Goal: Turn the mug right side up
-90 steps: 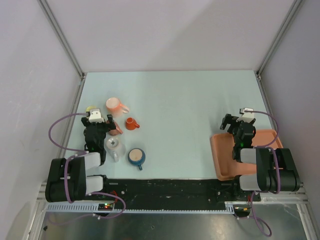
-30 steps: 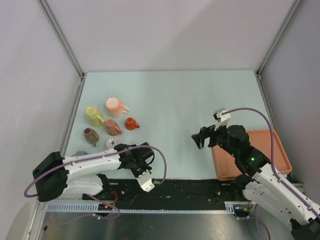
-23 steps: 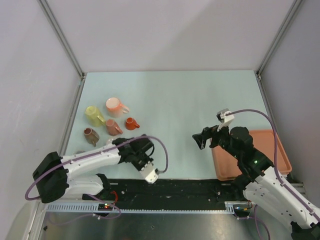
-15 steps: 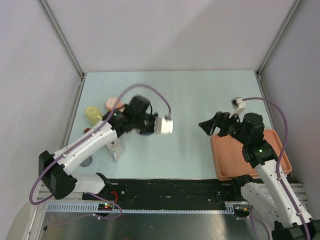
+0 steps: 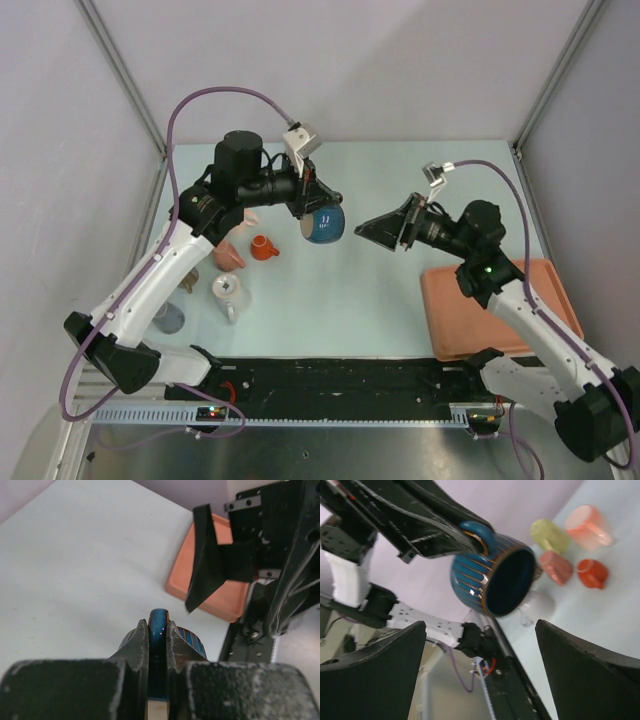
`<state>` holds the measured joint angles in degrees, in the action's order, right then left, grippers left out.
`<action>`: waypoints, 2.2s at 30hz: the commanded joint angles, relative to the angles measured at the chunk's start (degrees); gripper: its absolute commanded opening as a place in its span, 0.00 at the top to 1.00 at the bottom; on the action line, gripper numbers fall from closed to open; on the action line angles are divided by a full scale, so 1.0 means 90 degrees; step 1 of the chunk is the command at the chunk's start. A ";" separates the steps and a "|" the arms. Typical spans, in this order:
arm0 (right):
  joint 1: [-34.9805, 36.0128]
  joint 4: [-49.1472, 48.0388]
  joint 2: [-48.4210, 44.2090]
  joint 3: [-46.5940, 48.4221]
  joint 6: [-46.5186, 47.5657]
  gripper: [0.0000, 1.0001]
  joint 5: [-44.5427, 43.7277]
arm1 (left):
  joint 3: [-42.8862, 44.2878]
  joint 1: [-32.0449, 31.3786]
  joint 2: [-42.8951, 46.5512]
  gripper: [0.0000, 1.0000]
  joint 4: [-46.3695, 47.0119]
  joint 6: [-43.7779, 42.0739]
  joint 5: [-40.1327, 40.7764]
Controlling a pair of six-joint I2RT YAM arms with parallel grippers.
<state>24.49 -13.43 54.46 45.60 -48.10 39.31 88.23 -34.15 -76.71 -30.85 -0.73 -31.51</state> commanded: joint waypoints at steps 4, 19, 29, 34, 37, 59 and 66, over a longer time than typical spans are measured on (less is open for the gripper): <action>0.0675 -0.1281 0.0751 0.0801 -0.0553 0.10 0.0016 | 0.0234 -0.0010 0.0203 1.00 0.0893 0.1457 -0.0580; 0.1102 -0.2004 0.1614 0.1141 -0.1105 0.95 0.0429 | -0.0066 0.0044 0.0295 0.79 0.1623 0.2076 -0.0415; 0.0123 0.4974 0.0512 0.1632 0.1957 1.00 -0.3803 | -0.0934 0.1119 0.0985 0.01 0.1215 0.0529 0.0243; -0.0231 0.6977 0.0794 0.1613 0.2493 1.00 -0.5798 | -0.1643 0.1183 0.1286 0.00 -0.0233 -0.1675 0.0796; -0.0265 0.7479 0.1135 0.1595 0.2620 1.00 -0.6284 | -0.2118 0.1172 0.1395 0.02 -0.0936 -0.2667 0.1155; -0.1186 0.5605 0.1799 -0.0239 0.2404 1.00 -0.4868 | -0.5018 0.0797 0.3015 0.18 -0.3335 -0.8681 0.2488; -0.1414 0.5524 0.1753 -0.0314 0.2501 0.68 -0.4614 | -0.5962 0.0734 0.3369 0.19 -0.3483 -1.0477 0.3391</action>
<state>12.45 39.57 71.26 42.24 -25.98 -3.90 37.23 -27.27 -48.14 -60.12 -81.91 -6.98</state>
